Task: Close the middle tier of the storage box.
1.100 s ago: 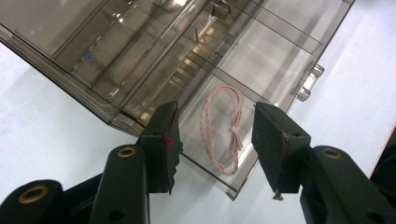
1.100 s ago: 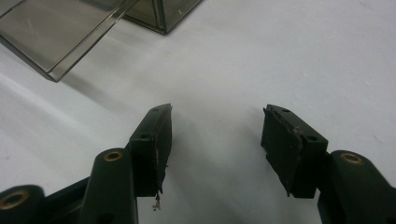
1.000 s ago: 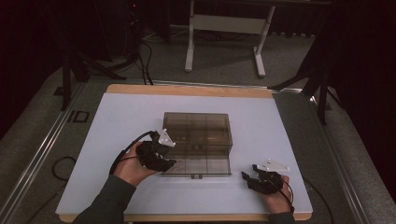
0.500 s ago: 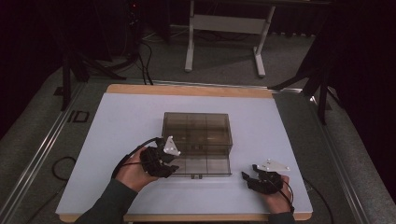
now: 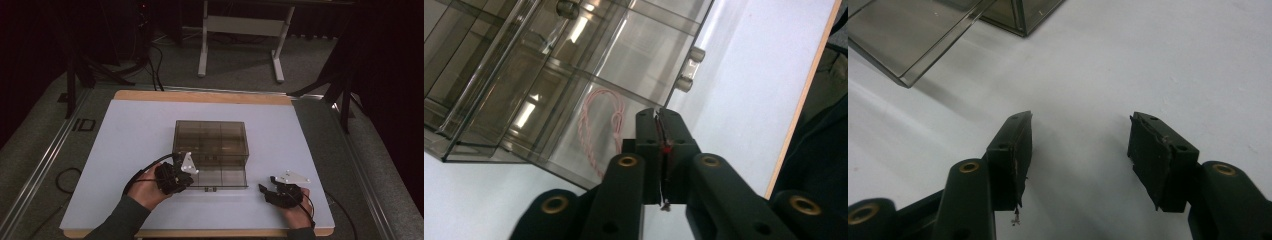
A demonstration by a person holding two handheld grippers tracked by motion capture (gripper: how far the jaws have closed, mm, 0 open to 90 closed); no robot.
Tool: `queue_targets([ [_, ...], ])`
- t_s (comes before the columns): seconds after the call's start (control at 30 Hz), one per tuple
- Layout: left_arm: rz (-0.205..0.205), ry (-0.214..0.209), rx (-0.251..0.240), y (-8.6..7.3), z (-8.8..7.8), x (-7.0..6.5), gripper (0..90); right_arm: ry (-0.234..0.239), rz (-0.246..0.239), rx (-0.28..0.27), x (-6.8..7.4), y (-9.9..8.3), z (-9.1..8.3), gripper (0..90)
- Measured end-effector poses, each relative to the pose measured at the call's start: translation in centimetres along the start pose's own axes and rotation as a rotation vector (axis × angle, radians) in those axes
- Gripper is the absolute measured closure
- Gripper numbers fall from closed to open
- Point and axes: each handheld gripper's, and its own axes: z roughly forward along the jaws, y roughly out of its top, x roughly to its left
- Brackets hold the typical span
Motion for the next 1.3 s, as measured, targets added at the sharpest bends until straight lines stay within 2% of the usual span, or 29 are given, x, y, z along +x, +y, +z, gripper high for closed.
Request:
queue_targets([
  [0.5, 0.034, -0.014, 0.053, 0.4, 1.9, -1.1, 89.9, 0.0, -0.001, 0.0, 0.0, 0.0, 0.0, 42.6],
  [0.8, 0.053, -0.005, 0.098, 0.6, 3.3, -1.4, 89.9, 0.0, -0.002, 0.0, 0.0, 0.0, 0.0, 42.6],
  [1.3, 0.054, -0.002, 0.129, 0.9, 4.8, -1.5, 89.8, 0.0, -0.002, 0.0, 0.0, 0.0, 0.0, 42.6],
])
